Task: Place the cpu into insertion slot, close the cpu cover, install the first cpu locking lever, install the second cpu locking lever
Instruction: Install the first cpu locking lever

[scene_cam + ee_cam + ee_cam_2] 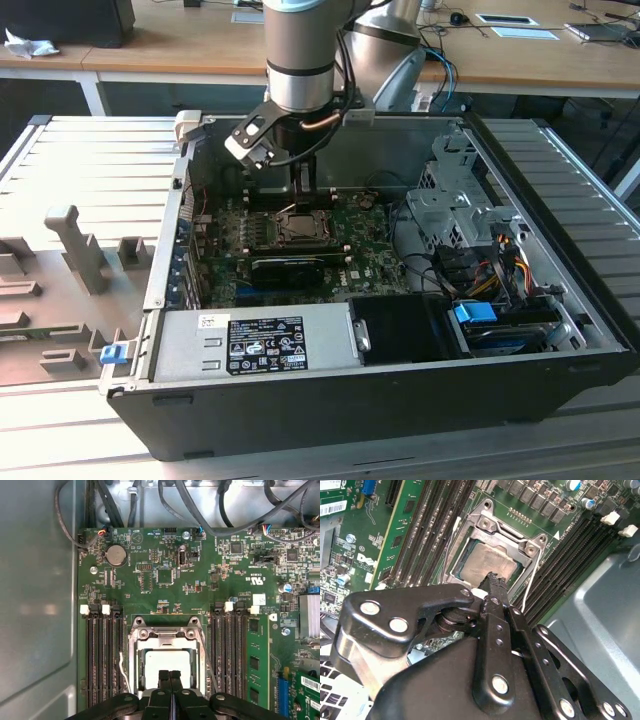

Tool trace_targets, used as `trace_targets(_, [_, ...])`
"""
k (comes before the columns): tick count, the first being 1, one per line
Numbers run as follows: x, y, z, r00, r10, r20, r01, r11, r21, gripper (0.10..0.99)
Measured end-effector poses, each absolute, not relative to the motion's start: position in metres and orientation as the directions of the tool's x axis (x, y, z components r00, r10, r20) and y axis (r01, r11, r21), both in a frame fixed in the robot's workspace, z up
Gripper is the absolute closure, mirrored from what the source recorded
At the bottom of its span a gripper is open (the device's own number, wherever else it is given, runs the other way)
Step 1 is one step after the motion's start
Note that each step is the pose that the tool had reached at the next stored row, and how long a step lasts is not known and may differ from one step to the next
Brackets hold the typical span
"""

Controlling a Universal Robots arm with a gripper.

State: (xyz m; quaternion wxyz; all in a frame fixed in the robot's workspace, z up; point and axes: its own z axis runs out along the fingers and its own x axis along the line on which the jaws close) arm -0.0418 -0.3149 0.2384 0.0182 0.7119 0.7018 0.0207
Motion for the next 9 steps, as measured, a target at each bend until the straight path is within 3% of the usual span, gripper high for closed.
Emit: trace_targets(9, [-0.042,-0.315,0.257,0.012,1.0,0.004,0.998,-0.013,0.055,0.98])
